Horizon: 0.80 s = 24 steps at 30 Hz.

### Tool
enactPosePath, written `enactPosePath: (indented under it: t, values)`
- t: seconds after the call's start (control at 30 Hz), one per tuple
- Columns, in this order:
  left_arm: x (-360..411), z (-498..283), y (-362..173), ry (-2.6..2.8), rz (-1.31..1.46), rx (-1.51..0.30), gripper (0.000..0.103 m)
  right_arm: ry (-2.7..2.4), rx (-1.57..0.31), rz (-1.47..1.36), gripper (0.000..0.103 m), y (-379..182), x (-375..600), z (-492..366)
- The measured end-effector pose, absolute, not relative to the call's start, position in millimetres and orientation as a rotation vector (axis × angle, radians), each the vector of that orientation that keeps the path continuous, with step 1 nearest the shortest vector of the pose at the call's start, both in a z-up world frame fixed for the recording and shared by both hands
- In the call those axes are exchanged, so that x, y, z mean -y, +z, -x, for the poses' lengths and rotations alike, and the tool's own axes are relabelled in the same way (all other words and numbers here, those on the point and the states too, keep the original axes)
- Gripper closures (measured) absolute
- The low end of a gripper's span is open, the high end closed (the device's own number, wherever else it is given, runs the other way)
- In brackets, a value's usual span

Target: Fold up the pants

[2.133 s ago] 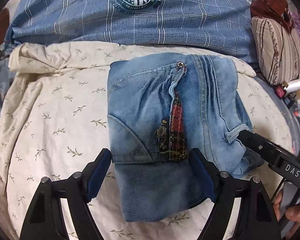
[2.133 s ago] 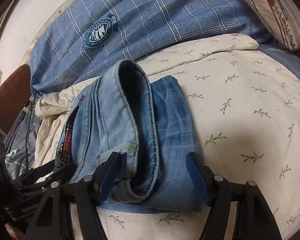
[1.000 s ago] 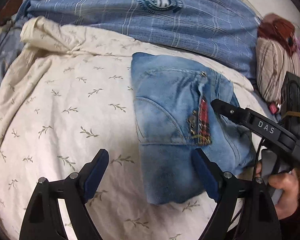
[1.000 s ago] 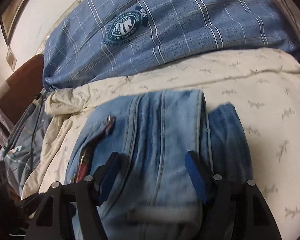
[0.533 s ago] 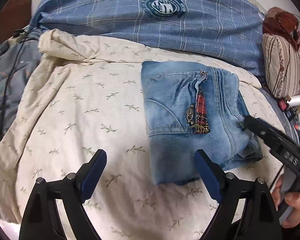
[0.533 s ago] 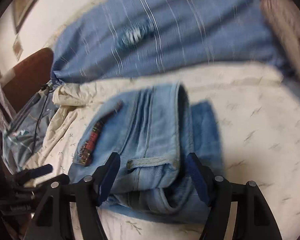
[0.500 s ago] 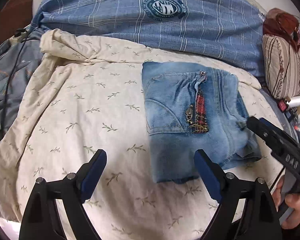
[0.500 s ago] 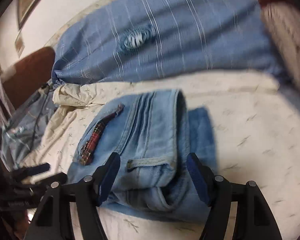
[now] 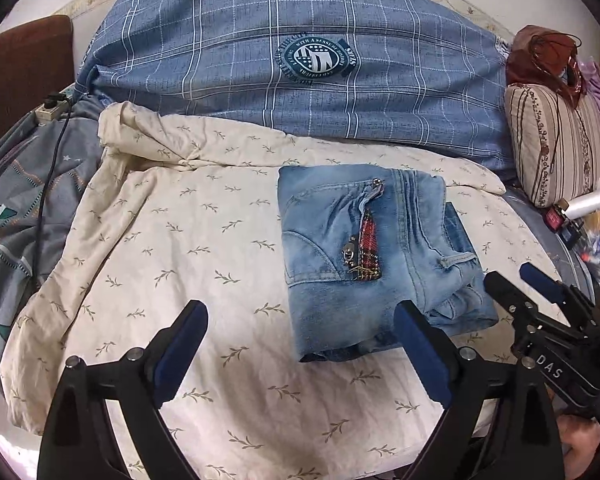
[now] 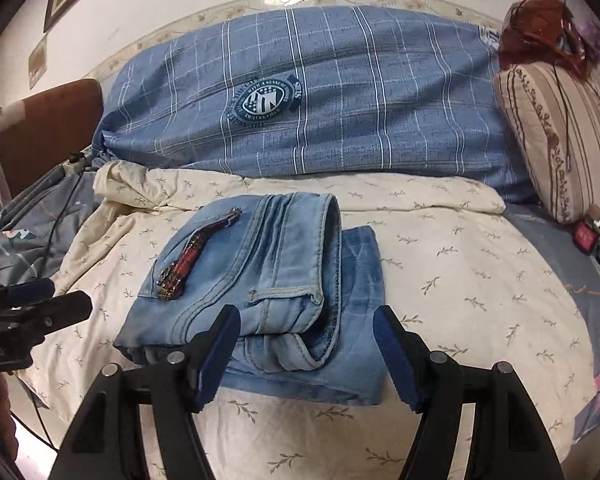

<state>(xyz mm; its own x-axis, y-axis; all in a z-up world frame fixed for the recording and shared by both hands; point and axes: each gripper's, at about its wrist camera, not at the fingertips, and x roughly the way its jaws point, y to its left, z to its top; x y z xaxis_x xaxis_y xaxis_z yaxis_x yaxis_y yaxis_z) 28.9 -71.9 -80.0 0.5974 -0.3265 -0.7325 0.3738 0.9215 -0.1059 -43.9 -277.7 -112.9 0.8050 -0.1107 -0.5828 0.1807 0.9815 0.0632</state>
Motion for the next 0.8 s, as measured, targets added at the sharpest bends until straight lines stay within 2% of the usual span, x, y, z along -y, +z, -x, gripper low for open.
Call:
enactPosePath:
  t: [0.37,0.8]
  values:
    - [85.1,-43.1,-94.8,-0.385,-0.085,-0.873,0.009,-0.168,-0.611,-0.147,0.03,-113.1,294.6,43.6]
    - [74.8,-93.7,-102.1,-0.374,0.054,-0.949,0.009,-0.068,-0.705,-0.524,0.03,-135.7,347.6,29.6]
